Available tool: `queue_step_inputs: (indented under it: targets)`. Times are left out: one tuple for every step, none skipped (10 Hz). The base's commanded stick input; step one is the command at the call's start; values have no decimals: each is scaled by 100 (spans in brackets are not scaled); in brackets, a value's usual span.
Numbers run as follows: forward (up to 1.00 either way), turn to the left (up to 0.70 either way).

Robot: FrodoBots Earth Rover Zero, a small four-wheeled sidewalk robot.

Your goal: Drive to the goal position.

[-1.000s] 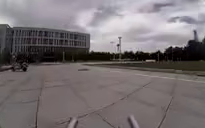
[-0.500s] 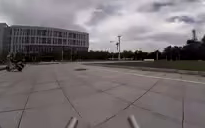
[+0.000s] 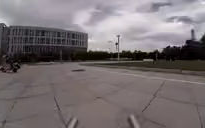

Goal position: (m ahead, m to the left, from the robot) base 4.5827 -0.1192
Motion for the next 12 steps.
queue_step_inputs:
  targets:
    - [70,1]
    - [70,1]
    - [70,15]
    - [70,36]
    - [70,36]
    - [70,36]
    - [70,36]
    - [70,36]
    - [70,36]
    - [70,30]
    - [70,1]
    - [70,1]
